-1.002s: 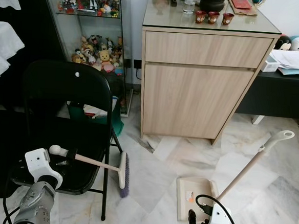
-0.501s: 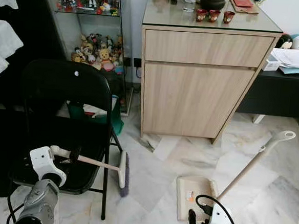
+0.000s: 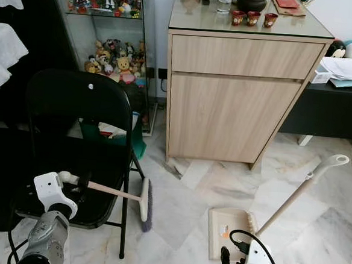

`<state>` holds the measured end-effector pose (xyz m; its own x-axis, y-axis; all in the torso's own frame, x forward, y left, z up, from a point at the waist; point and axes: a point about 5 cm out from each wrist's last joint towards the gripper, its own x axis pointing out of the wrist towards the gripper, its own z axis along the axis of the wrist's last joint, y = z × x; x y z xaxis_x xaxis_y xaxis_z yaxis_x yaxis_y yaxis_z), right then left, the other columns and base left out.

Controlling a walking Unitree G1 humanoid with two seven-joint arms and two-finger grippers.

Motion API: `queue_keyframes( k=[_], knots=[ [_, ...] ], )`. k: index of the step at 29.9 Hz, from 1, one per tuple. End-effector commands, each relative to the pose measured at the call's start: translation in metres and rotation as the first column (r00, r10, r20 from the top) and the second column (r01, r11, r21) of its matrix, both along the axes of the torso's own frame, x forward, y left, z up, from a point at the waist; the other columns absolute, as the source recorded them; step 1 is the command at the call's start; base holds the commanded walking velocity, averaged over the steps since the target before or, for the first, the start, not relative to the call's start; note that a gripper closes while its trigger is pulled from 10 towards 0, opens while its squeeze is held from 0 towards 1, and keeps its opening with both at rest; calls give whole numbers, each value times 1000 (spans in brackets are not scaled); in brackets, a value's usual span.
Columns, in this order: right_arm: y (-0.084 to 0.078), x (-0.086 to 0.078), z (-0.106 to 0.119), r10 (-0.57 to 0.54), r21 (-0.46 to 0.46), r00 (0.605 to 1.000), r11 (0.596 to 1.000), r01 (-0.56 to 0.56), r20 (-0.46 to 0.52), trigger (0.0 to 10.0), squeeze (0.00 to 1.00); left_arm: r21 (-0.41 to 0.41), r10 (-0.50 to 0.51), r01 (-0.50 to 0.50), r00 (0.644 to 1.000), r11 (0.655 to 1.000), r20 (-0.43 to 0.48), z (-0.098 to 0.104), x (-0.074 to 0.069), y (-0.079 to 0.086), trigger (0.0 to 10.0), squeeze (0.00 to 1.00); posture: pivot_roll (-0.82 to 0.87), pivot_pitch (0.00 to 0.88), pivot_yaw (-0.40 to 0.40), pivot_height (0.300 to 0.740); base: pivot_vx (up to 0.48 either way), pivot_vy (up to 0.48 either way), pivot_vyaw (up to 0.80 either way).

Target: Sweep floor

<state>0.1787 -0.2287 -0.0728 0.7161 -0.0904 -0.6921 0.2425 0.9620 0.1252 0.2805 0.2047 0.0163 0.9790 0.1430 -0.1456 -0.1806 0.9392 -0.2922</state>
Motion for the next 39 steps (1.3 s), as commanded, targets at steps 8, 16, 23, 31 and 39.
queue_keyframes(
  k=[8,16,23,31,39],
  knots=[
    [2,0,0,-16,9,1000,1000,16,11,10000,0,31,-33,33,999,999,-9,0,0,3,0,0,-56,70,27,740,0,0,0],
    [4,2,0,-23,14,1000,1000,22,15,10000,0,70,-70,72,997,995,-33,-4,-5,8,0,0,-51,63,35,740,0,0,0],
    [5,11,5,-26,1,998,1000,26,53,10000,0,88,-71,72,997,994,-17,-2,-8,15,0,0,-54,55,50,740,0,0,0],
    [-2,32,24,-39,-96,980,994,58,196,10000,0,166,-99,93,995,982,26,4,-23,27,10000,0,-48,43,62,740,0,0,0],
    [-8,31,42,-4,-232,931,968,96,366,10000,0,186,-60,54,998,981,29,5,-36,39,10000,0,-40,43,61,740,0,0,0]
  ],
)
